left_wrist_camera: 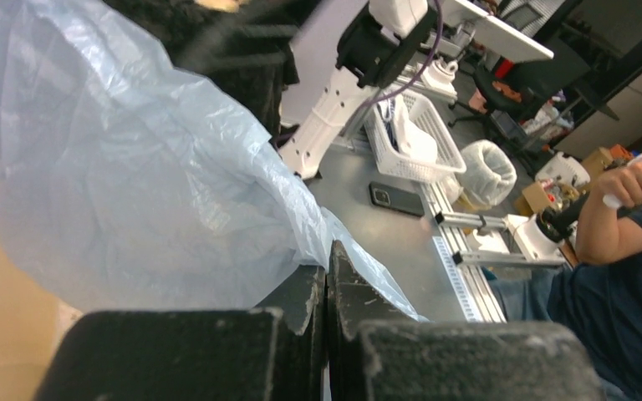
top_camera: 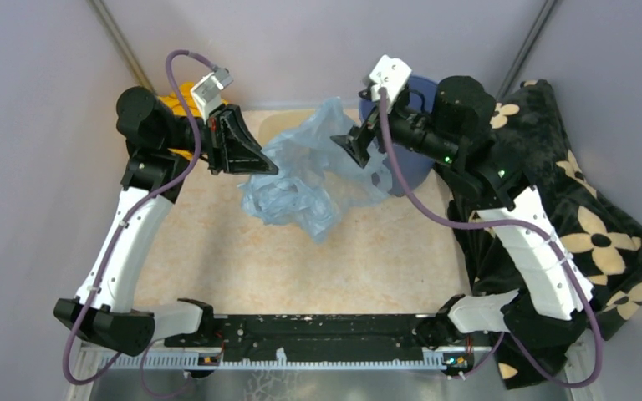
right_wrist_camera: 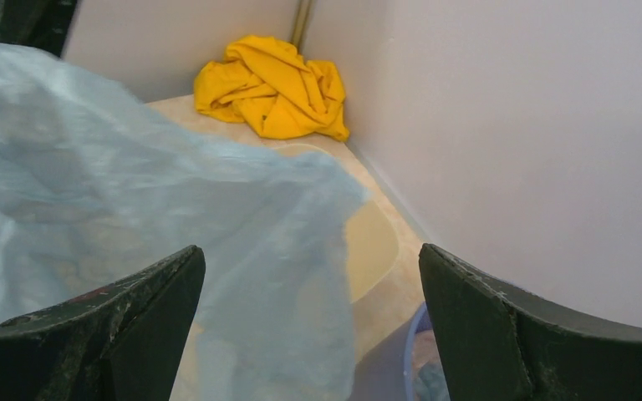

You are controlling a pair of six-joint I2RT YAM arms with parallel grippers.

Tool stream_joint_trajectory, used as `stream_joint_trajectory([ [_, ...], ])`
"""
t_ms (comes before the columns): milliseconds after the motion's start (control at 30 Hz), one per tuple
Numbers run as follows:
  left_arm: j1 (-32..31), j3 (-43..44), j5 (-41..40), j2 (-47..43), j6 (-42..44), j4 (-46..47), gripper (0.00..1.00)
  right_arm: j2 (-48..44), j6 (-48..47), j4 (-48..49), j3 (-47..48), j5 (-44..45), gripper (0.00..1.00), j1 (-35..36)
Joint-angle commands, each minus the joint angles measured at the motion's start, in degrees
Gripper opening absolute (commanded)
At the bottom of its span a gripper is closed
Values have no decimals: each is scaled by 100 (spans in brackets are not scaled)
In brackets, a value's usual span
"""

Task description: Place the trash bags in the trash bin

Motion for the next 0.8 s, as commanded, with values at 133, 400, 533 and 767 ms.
stream_joint_trajectory([
  [133, 19, -514, 422, -528, -1099, 1824, 0, -605, 1238, 1092, -226, -2820, 99, -2009],
  [400, 20, -584, 430, -600, -1094, 1834, 0, -471, 2736, 2283, -542, -4840, 99, -2599],
  [533, 19, -595, 439, -600, -1093, 1849, 0, -527, 3582, 3204, -907, -5539, 99, -2663],
  [767, 19, -594, 457, -608, -1093, 1877, 0, -421, 5001, 5034, -1499, -6314, 99, -2666],
])
